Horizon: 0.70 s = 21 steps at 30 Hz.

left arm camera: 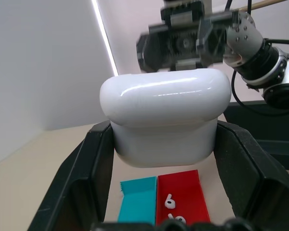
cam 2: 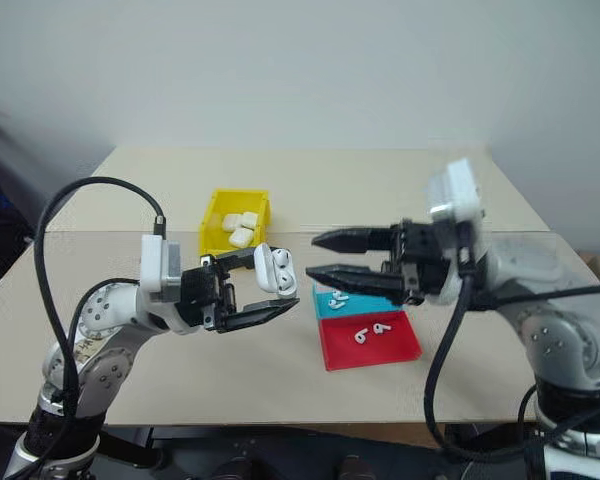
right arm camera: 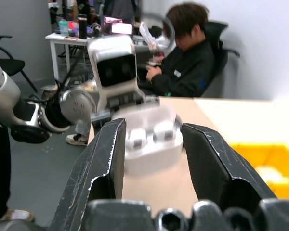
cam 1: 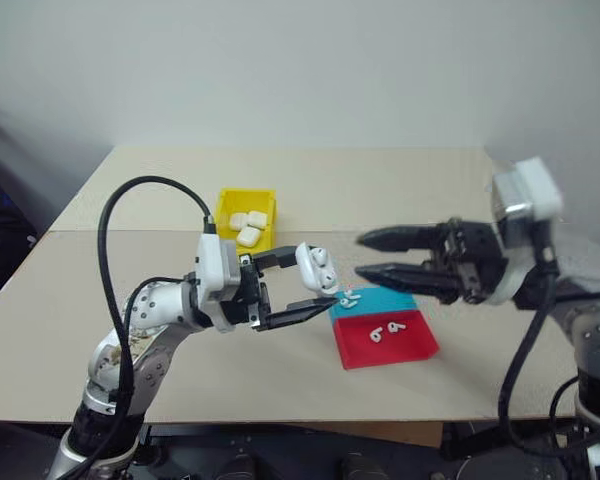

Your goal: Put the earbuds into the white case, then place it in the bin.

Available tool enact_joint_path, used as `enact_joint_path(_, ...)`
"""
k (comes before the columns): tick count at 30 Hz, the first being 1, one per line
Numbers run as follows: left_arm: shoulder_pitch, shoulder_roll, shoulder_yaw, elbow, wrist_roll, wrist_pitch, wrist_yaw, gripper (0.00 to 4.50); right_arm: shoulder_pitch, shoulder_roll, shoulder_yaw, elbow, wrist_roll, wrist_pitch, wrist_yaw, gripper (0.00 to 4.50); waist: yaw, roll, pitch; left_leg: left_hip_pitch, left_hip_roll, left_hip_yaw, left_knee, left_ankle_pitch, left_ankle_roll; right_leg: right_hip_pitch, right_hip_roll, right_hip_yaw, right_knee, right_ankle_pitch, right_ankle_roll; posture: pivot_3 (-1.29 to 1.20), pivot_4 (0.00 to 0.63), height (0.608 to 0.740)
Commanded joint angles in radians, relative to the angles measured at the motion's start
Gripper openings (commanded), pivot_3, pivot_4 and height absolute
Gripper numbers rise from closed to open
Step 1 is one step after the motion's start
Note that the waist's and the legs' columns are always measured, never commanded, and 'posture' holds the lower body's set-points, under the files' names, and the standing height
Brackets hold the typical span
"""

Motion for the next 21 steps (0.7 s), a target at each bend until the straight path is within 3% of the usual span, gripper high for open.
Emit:
enact_joint_path(1, -0.029, -0.008, -0.013, 0.020, 0.019, -0.040, -0.022, 2.79, -0.133, -0.011, 0.037, 0.047, 0.009, 0.018, 0.027, 1.67, 0.001, 0.000, 0.000, 0.000, 0.000, 0.000, 0.000, 0.000, 0.000, 0.000, 0.000, 0.000, 0.000, 0.000, 0.000, 0.00, 0.150, 0.740)
enact_joint_path(3, -0.047, -0.013, -0.028, 0.045, 0.034, -0.050, -0.037, 2.79, -0.223, -0.018, 0.110, 0.074, -0.037, 0.028, 0.074, 1.03, 0.001, 0.000, 0.000, 0.000, 0.000, 0.001, 0.000, 0.000, 0.000, 0.000, -0.001, 0.000, 0.000, 0.000, 0.000, 0.00, 0.150, 0.740)
enact_joint_path(4, -0.057, -0.016, -0.035, 0.057, 0.041, -0.052, -0.040, 2.79, -0.260, -0.018, 0.146, 0.088, -0.061, 0.032, 0.095, 0.35, 0.002, 0.000, 0.000, 0.000, 0.000, 0.000, 0.000, 0.000, 0.000, 0.000, -0.001, 0.000, 0.000, 0.000, 0.000, 0.00, 0.150, 0.740)
enact_joint_path(5, -0.073, -0.020, -0.044, 0.076, 0.054, -0.058, -0.046, 2.79, -0.302, -0.008, 0.199, 0.107, -0.105, 0.027, 0.115, 0.21, 0.005, 0.000, 0.000, 0.000, 0.000, 0.001, 0.000, 0.000, 0.000, -0.001, -0.001, 0.000, 0.000, 0.000, 0.000, 0.00, 0.150, 0.740)
enact_joint_path(13, -0.126, -0.052, -0.084, 0.132, 0.115, -0.069, -0.041, 2.79, -0.457, 0.025, 0.449, 0.155, -0.381, -0.047, 0.218, 0.16, 0.005, 0.000, 0.000, -0.003, -0.001, 0.001, 0.000, 0.000, 0.000, -0.002, -0.001, 0.000, -0.002, 0.000, 0.001, 0.00, 0.150, 0.740)
enact_joint_path(21, -0.126, -0.058, -0.080, 0.131, 0.121, -0.074, -0.043, 2.79, -0.474, 0.034, 0.504, 0.188, -0.519, -0.112, 0.288, 0.16, 0.006, 0.000, 0.000, -0.002, -0.001, 0.001, 0.000, 0.000, 0.000, -0.002, -0.001, -0.001, -0.001, 0.000, 0.001, 0.00, 0.150, 0.740)
